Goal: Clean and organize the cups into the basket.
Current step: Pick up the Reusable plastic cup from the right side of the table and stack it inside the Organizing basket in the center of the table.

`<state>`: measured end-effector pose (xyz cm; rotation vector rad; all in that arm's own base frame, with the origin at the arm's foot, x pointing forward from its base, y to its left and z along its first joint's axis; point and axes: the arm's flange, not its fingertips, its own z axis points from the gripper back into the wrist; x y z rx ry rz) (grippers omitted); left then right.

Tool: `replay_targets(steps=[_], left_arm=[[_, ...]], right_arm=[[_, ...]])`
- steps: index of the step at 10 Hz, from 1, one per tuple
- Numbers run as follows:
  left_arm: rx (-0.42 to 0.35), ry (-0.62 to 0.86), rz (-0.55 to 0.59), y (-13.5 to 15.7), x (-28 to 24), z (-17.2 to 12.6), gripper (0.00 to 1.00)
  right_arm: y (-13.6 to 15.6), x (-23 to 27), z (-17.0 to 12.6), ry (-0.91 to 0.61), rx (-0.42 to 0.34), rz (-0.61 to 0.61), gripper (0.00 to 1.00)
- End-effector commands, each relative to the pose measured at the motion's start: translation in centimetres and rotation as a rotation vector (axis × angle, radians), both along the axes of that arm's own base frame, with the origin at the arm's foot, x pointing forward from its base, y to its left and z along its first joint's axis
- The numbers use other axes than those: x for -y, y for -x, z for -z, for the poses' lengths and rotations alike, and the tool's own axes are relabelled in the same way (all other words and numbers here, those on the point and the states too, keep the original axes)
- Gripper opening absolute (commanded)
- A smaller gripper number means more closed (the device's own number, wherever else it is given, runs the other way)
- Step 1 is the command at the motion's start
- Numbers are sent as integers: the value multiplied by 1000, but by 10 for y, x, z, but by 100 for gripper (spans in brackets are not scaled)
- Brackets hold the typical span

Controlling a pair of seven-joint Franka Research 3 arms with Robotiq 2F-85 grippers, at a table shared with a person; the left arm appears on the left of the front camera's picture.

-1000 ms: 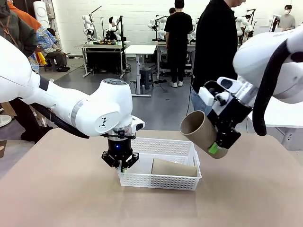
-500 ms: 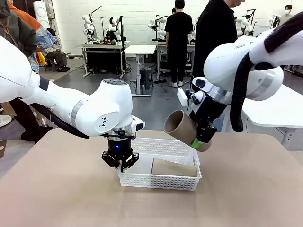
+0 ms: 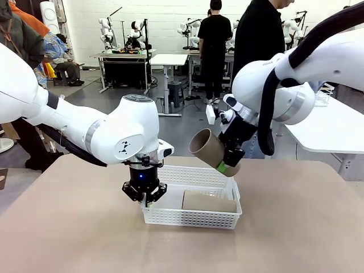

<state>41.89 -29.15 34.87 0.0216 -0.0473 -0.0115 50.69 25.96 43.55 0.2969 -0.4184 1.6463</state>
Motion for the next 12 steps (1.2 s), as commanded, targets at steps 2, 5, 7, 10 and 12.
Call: replay_targets(steps=[2, 5, 7, 10, 12], left_arm=[[-3, -4, 0, 2, 1, 2, 0], [-3, -4, 0, 2, 1, 2, 0], [-3, -4, 0, 2, 1, 2, 0], [-3, -4, 0, 2, 1, 2, 0], [-3, -4, 0, 2, 1, 2, 0]], right_arm=[[-14, -7, 16, -62, -17, 2, 82], [-18, 1, 35, -100, -70, 27, 82], [-17, 1, 49, -94, -84, 23, 82], [-22, 4, 74, -68, -119, 12, 82], [-23, 3, 83, -42, -129, 2, 82]])
